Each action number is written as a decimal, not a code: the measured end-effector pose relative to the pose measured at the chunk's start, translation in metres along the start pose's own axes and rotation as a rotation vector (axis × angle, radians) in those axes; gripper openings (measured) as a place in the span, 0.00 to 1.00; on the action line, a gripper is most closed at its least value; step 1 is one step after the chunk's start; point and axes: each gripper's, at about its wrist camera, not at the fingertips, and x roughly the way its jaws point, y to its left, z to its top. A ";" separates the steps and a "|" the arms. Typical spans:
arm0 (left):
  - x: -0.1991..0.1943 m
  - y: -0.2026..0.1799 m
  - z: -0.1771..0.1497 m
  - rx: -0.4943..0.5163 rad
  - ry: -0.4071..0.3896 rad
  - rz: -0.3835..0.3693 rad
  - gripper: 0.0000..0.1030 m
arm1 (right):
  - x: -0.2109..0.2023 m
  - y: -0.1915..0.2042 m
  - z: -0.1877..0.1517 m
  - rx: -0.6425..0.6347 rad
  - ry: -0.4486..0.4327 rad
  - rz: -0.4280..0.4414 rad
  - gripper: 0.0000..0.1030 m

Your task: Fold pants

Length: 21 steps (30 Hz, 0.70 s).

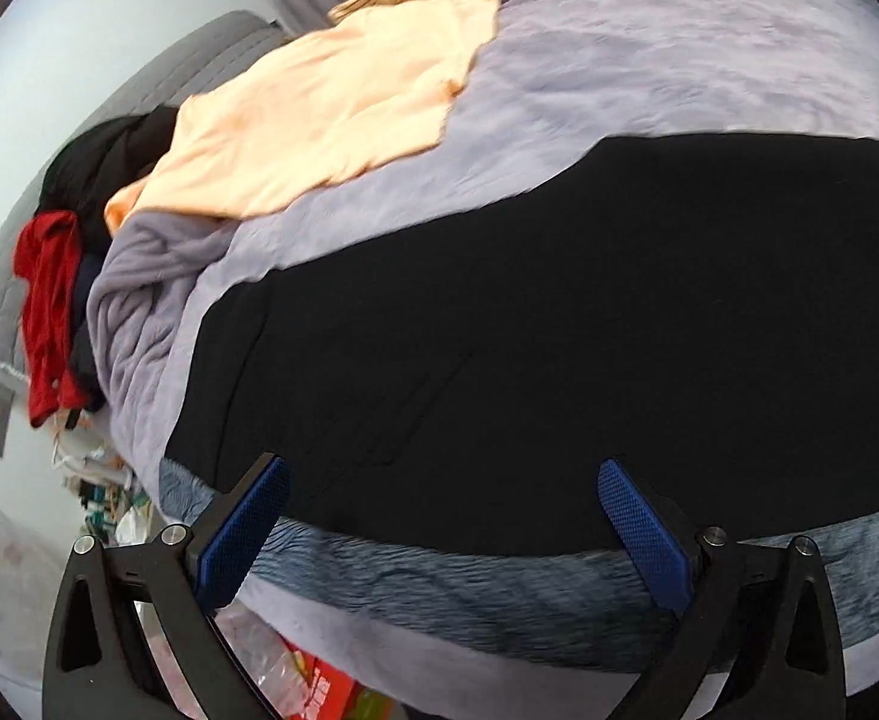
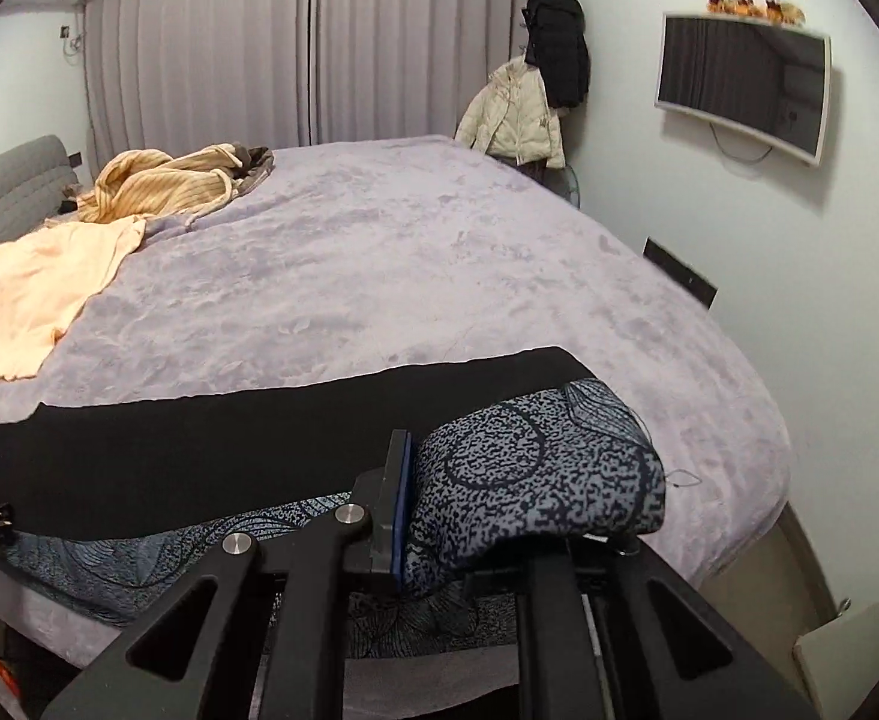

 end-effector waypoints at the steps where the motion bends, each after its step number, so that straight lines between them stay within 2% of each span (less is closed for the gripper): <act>1: 0.005 0.013 -0.004 -0.035 0.014 -0.014 1.00 | -0.004 0.004 0.000 -0.033 -0.017 -0.029 0.14; 3: 0.010 0.033 -0.008 -0.093 0.027 -0.055 1.00 | 0.006 0.010 -0.007 -0.097 -0.002 -0.082 0.14; 5: 0.013 0.037 -0.007 -0.100 0.026 -0.055 1.00 | 0.031 0.007 -0.020 -0.102 0.066 -0.099 0.14; 8: 0.009 0.026 -0.006 -0.075 0.013 -0.004 1.00 | 0.077 0.002 -0.048 -0.105 0.212 -0.120 0.15; 9: 0.004 0.018 -0.007 -0.048 -0.004 0.009 1.00 | 0.087 0.002 -0.056 -0.106 0.243 -0.123 0.18; 11: -0.007 -0.004 -0.009 0.001 -0.029 -0.035 1.00 | 0.096 0.004 -0.067 -0.131 0.269 -0.140 0.21; 14: -0.029 -0.040 -0.009 0.071 -0.078 -0.088 1.00 | 0.082 0.002 -0.059 -0.135 0.216 -0.189 0.47; 16: -0.042 -0.066 -0.006 0.106 -0.109 -0.097 1.00 | 0.074 -0.011 -0.053 -0.088 0.178 -0.193 0.81; 18: -0.052 -0.086 -0.001 0.137 -0.129 -0.142 1.00 | 0.073 -0.025 -0.046 -0.015 0.162 -0.145 0.82; 20: -0.061 -0.109 0.003 0.170 -0.130 -0.178 1.00 | 0.077 -0.035 -0.042 0.035 0.170 -0.090 0.75; 21: -0.068 -0.120 0.005 0.190 -0.138 -0.197 1.00 | 0.076 -0.038 -0.041 0.044 0.163 -0.079 0.50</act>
